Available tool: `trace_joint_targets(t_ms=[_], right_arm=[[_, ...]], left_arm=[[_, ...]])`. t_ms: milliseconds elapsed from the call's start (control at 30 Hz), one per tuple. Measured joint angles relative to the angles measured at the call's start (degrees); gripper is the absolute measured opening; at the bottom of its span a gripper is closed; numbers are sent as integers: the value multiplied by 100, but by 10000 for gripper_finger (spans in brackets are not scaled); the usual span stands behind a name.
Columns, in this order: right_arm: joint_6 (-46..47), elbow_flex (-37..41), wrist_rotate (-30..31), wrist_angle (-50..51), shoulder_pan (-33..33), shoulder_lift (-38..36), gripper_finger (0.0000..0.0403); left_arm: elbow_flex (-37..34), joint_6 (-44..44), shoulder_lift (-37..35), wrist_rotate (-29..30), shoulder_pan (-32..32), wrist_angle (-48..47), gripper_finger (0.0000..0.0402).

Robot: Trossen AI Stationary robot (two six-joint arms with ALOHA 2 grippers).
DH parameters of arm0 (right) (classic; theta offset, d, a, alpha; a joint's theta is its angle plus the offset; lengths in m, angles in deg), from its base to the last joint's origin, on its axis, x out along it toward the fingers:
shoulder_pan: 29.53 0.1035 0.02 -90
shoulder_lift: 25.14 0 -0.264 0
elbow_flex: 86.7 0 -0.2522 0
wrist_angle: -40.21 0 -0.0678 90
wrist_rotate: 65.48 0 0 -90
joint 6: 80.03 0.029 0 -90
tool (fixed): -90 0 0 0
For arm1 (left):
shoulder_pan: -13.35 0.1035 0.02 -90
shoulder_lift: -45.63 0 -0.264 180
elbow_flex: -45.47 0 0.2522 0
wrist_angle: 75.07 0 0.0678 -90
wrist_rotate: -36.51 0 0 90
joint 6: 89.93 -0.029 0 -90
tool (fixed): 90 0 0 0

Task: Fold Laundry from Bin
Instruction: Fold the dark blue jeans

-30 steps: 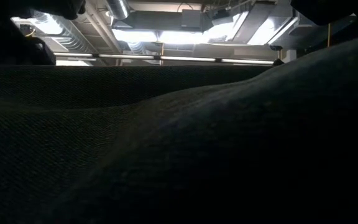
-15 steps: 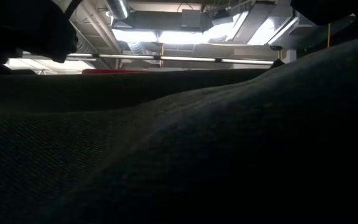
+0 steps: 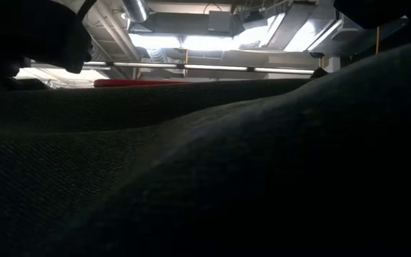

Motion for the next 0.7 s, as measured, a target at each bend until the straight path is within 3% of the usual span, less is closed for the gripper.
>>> trace_joint_targets(t_ms=[267,533,700], right_arm=[[0,0,36,-4,0,0,211],[0,0,80,-9,-7,0,211],[163,0,133,-3,-7,0,211]], left_arm=[[7,248,0,187,8,-382,4],[7,1192,0,360,137,-995,2],[7,1132,0,229,231,-1151,2]])
